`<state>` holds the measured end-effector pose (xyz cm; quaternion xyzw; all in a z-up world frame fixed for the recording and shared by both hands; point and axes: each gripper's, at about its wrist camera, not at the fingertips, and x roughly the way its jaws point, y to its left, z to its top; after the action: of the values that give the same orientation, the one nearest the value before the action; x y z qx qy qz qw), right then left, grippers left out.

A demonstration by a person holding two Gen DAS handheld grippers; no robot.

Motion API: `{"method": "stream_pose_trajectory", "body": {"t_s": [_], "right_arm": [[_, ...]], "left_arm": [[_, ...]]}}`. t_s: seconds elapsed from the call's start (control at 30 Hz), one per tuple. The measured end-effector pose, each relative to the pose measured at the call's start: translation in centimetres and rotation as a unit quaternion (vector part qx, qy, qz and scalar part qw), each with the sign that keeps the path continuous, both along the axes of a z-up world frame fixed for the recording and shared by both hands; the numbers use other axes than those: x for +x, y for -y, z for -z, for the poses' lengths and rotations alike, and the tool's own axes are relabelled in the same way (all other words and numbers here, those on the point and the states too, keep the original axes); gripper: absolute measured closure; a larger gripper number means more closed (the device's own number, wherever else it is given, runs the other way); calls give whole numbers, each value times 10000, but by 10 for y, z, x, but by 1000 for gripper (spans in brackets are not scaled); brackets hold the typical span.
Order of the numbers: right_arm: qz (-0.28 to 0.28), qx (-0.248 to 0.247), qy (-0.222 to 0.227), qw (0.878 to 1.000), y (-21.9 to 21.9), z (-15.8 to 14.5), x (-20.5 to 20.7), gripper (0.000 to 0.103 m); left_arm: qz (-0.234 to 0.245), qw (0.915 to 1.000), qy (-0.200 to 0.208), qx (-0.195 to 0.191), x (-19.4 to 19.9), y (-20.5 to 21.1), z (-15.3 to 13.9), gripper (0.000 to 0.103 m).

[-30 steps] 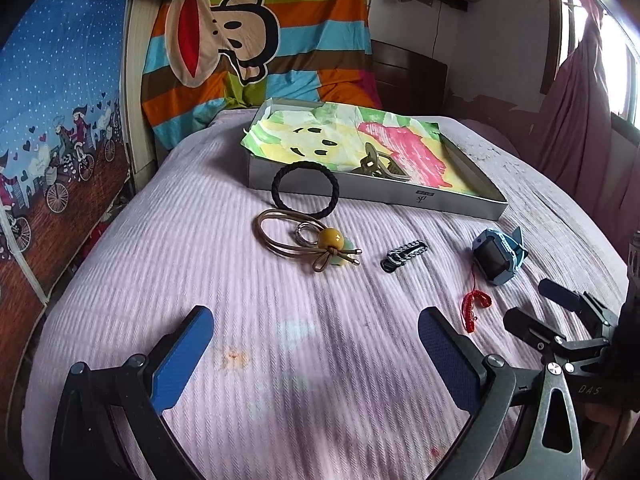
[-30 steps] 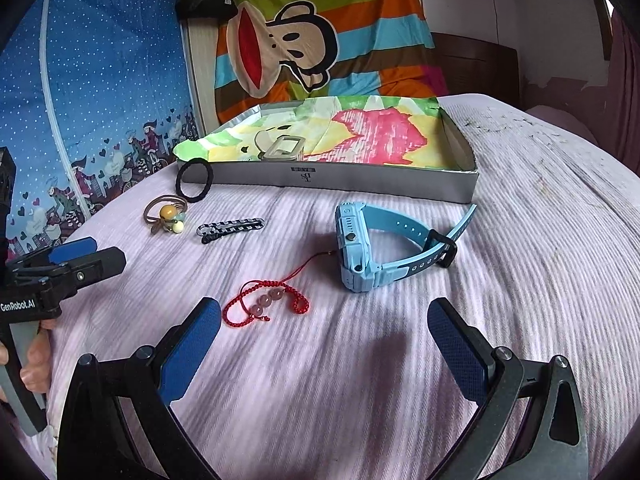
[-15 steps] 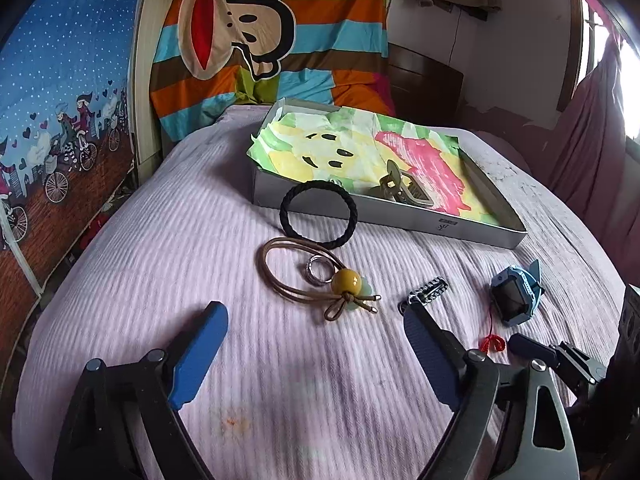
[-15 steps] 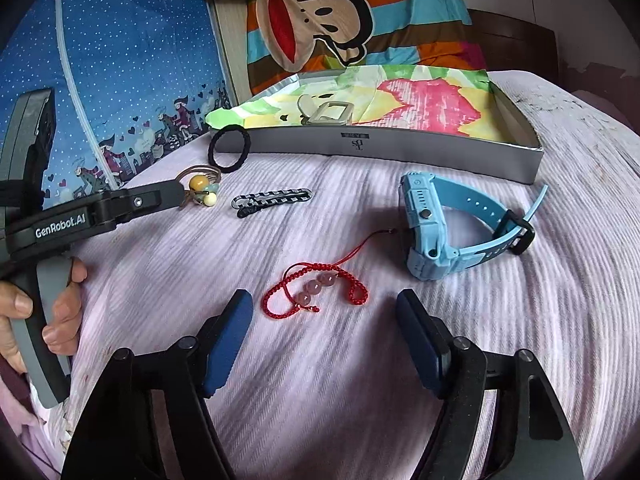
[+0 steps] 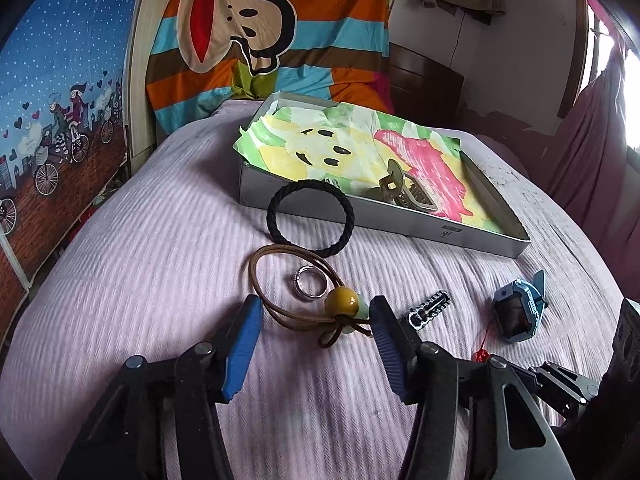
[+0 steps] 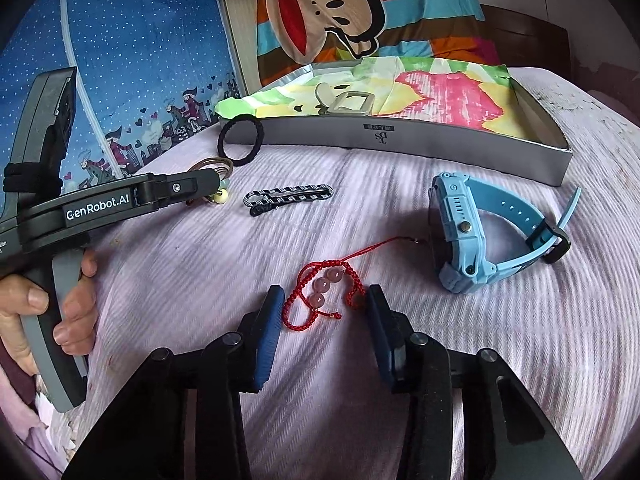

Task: Organize jewelry
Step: 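Grasp the brown elastic with yellow bead with the left tool while the right tool grasps the red string bracelet, then carry the elastic and red bracelet into the tray and open both tools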

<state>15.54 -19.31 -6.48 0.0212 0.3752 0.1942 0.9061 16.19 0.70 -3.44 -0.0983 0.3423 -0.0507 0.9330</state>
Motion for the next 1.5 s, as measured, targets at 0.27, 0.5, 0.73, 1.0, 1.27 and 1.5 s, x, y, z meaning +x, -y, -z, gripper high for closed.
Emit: {"method": "stream_pose_trajectory", "body": {"t_s": [0.27, 0.5, 0.73, 1.0, 1.27, 1.5], "right_arm": [[-21, -27, 17, 10000, -1, 1, 0, 69], [-40, -44, 29, 10000, -1, 2, 1, 77], [-45, -57, 124, 9999, -3, 1, -2, 88], [-140, 178, 523, 9984, -1, -10, -13, 95], [-164, 286, 1098, 9934, -1, -31, -26, 95], [-170, 575, 1611, 9851, 13, -74, -9, 95]], "left_arm": [[104, 9997, 60, -205, -3, -2, 4, 75], [172, 9991, 109, -361, -14, -2, 10, 84], [156, 9988, 198, -431, -18, -2, 9, 84], [241, 9984, 451, -240, -27, 3, -6, 84], [293, 9979, 571, -97, -35, 6, -17, 84], [341, 9967, 732, 30, -24, 11, -42, 84]]}}
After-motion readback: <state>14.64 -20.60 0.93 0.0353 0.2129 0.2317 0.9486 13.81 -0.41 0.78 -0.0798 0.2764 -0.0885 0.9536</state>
